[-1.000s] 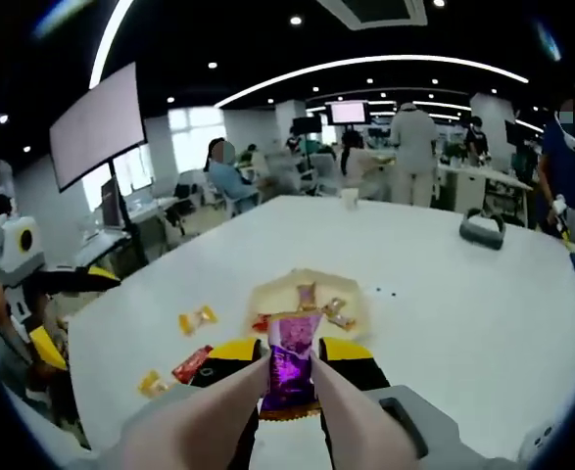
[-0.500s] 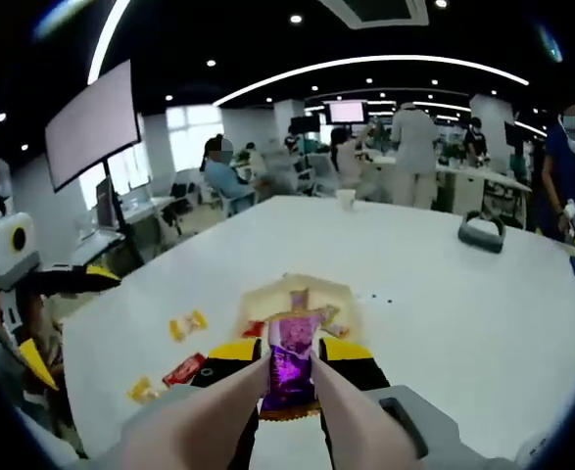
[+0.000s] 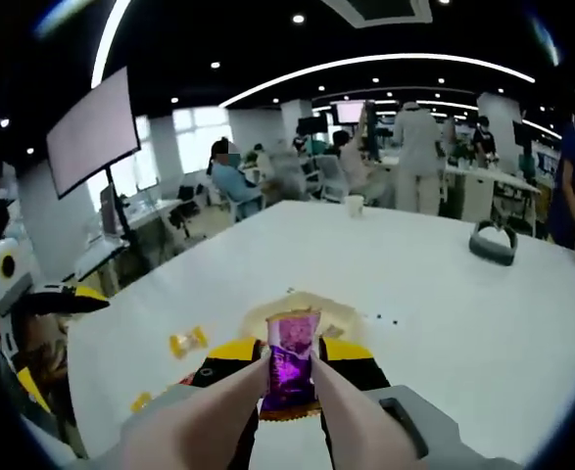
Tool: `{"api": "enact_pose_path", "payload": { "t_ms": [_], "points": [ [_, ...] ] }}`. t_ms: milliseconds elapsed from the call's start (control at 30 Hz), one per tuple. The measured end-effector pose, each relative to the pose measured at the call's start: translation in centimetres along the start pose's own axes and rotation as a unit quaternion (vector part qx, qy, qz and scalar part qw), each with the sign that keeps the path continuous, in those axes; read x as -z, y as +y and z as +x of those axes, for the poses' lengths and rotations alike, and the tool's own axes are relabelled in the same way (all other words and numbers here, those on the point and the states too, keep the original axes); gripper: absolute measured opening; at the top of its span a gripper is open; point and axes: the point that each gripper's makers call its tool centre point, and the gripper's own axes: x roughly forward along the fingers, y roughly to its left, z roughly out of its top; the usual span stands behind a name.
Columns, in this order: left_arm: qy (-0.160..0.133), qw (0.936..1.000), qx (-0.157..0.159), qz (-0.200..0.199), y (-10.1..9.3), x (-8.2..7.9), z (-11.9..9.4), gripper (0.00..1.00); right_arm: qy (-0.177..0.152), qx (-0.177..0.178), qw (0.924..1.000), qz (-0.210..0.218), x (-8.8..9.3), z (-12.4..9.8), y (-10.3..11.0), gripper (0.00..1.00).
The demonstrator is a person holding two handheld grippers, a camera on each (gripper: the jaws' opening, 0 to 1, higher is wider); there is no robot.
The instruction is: Place the target food into the container with the food tongs after gripping and lifting it, then release it inside without dropping or visibly crushing the food.
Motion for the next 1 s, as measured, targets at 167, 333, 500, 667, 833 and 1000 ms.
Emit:
{"api": "enact_pose_path", "payload": {
  "t_ms": [167,333,500,667,833,1000],
  "points": [
    [0.023,0.9995,0.014,-0.019,-0.4,0.9,0.8,0.98,0.0,-0.006,0.9999,0.015,-1.0,0.7,-0.7,0.22],
    [-0.002,0.9995,0.0,-0.03,0.2,0.1,0.7,0.99,-0.002,-0.009,0.9999,0.008,-2.3,1.7,-1.3,0.22],
    [0.023,0.9996,0.005,0.014,-0.2,0.5,0.8,0.99,-0.006,-0.007,0.9999,0.013,-3.1,2.1,-1.8,0.22],
    [0.013,0.9998,-0.012,-0.014,0.3,1.0,0.1,0.99,-0.008,-0.017,0.9998,0.004,-4.0,3.2,-1.3,0.22],
    [0.023,0.9997,-0.009,-0.002,-0.1,1.5,-0.3,0.99,0.0,-0.023,0.9997,-0.005,-4.4,4.1,-1.2,0.22],
    [0.013,0.9993,-0.018,-0.03,0.9,1.5,-0.6,0.98,-0.013,-0.027,0.9995,-0.007,-6.1,4.3,-0.9,0.22]
  ]
}}
